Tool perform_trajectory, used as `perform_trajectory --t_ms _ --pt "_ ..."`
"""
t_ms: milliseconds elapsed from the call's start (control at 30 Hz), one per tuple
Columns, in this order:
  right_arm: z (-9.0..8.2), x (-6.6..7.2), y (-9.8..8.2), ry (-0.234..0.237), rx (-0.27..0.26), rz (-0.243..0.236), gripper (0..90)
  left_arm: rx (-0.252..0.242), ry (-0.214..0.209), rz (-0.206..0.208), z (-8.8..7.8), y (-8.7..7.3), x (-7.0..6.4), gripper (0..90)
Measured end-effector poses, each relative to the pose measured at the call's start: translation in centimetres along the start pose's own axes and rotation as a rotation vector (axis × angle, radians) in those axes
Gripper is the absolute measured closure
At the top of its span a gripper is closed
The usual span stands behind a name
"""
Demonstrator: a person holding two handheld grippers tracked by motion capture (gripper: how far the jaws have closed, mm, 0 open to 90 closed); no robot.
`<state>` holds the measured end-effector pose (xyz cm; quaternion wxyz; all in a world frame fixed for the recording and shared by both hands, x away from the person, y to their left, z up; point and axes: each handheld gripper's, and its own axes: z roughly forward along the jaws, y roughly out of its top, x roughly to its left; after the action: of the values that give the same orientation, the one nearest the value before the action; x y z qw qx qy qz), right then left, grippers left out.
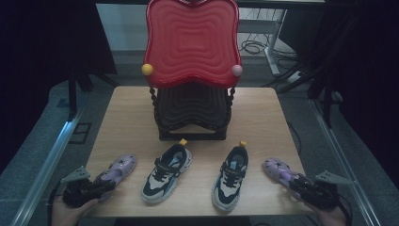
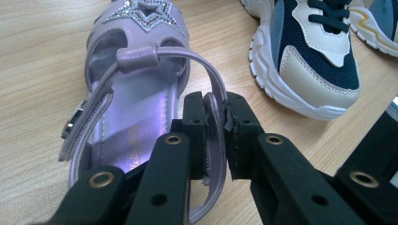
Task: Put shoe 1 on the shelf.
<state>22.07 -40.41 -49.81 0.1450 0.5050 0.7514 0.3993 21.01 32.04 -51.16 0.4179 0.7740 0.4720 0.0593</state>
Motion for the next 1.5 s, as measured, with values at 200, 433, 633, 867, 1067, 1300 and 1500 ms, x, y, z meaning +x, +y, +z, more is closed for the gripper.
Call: perform_trajectory --t_ms 200,433,633,867,1067,1300,1500 --pt "0.5 -0.3 0.0 0.034 0.020 0.012 82.4 0.009 0.003 0.007 0.1 0.1 -0.1 81.5" --pt "0.5 -1.0 0.1 0.082 0.026 0.061 84.3 0.009 0.003 0.005 0.0 0.1 0.0 83.2" --pt "0.5 -0.9 0.1 0.073 0.025 0.051 85.0 0.001 0.002 -0.002 -0.1 0.1 0.2 85.3" --pt "0.5 -1.1 0.0 0.109 -0.021 0.098 85.5 -0.031 -0.004 -0.030 -0.5 0.0 0.5 86.2" --pt "0.5 -1.1 0.0 0.119 -0.060 0.116 85.5 -0.067 -0.012 -0.062 -1.0 0.0 0.9 86.4" --pt "0.5 -1.2 -0.2 0.141 -0.102 0.150 85.7 -0.123 -0.012 -0.102 -1.4 0.0 1.4 86.6" --pt "0.4 -1.0 -0.1 0.144 -0.132 0.151 85.7 -0.147 -0.012 -0.125 -1.7 -0.1 1.6 86.6"
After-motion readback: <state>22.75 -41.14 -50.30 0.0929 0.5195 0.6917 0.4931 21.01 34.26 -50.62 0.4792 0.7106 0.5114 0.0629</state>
